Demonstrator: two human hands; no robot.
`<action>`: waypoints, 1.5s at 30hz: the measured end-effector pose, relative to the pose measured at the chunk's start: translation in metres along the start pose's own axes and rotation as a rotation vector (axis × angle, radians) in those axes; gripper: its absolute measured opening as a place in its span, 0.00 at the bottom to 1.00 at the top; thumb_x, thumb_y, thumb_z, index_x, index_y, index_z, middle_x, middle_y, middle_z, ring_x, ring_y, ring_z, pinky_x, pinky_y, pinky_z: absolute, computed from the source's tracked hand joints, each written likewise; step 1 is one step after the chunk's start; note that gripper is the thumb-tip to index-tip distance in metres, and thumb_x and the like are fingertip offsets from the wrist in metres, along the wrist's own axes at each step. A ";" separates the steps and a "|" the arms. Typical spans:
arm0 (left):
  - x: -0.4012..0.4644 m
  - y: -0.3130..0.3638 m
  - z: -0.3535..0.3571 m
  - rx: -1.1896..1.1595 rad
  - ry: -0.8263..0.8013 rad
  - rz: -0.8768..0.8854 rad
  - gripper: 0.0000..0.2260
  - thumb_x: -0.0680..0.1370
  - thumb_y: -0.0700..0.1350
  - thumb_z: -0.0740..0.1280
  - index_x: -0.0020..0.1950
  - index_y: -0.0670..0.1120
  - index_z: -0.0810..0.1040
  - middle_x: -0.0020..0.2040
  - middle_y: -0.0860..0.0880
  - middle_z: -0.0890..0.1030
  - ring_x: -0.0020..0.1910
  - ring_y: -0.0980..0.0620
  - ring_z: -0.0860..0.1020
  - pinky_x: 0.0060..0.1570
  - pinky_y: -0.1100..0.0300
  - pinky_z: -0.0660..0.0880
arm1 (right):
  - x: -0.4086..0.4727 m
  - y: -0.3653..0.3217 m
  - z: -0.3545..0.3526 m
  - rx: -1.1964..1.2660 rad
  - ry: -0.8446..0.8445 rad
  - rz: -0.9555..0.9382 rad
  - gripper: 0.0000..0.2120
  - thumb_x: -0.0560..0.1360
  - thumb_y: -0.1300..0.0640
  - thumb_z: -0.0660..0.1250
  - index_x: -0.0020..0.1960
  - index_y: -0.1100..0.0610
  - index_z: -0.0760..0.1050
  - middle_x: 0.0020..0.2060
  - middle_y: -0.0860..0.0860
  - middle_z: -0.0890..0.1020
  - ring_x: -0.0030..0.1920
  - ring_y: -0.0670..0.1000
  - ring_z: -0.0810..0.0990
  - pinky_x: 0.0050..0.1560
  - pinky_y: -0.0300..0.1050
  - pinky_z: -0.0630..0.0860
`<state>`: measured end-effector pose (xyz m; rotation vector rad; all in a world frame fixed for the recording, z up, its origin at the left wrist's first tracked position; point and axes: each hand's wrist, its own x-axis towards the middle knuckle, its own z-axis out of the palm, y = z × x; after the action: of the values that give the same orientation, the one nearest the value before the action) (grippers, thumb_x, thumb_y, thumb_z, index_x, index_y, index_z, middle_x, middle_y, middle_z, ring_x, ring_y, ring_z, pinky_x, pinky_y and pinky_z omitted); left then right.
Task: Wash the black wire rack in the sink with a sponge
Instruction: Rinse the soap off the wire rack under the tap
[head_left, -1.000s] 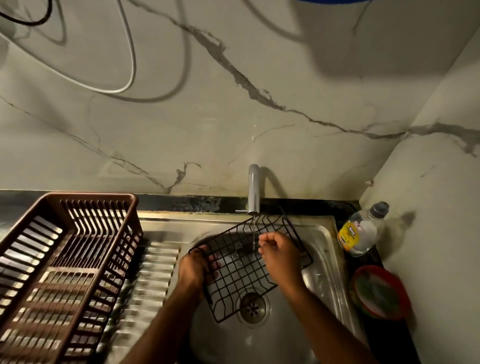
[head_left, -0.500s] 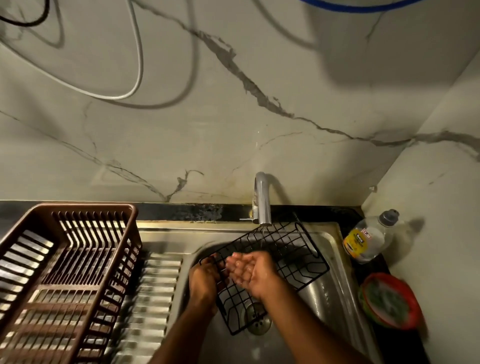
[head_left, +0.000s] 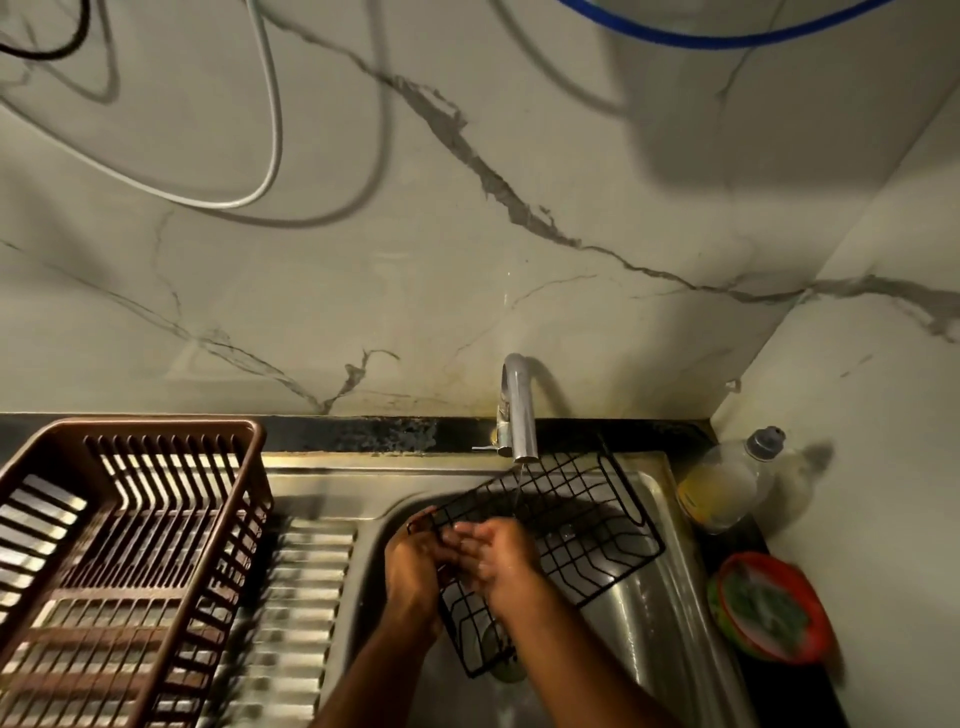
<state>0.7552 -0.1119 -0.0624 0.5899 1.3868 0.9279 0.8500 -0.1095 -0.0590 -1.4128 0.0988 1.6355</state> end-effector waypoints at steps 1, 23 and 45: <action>-0.001 -0.002 -0.001 0.008 -0.015 0.049 0.17 0.76 0.33 0.56 0.58 0.41 0.81 0.49 0.36 0.85 0.44 0.41 0.81 0.42 0.51 0.77 | 0.002 -0.008 -0.006 0.021 0.056 -0.035 0.15 0.79 0.60 0.55 0.51 0.63 0.80 0.42 0.58 0.87 0.43 0.56 0.85 0.37 0.45 0.71; -0.013 0.038 0.036 1.342 -0.660 0.761 0.24 0.85 0.58 0.47 0.82 0.60 0.53 0.82 0.61 0.51 0.79 0.66 0.44 0.81 0.54 0.43 | -0.039 -0.044 -0.030 0.275 0.081 -0.103 0.31 0.81 0.35 0.51 0.65 0.57 0.77 0.57 0.61 0.83 0.56 0.62 0.82 0.56 0.55 0.79; 0.054 0.048 0.089 1.164 -0.796 0.450 0.20 0.86 0.45 0.57 0.74 0.36 0.70 0.75 0.32 0.69 0.75 0.35 0.68 0.72 0.54 0.67 | -0.056 -0.052 -0.050 -0.308 -0.067 -0.173 0.18 0.84 0.49 0.59 0.61 0.62 0.76 0.47 0.60 0.87 0.46 0.64 0.87 0.46 0.56 0.84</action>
<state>0.8292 -0.0270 -0.0418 1.9567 0.9333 0.0355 0.9155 -0.1435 -0.0049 -1.5461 -0.3183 1.5983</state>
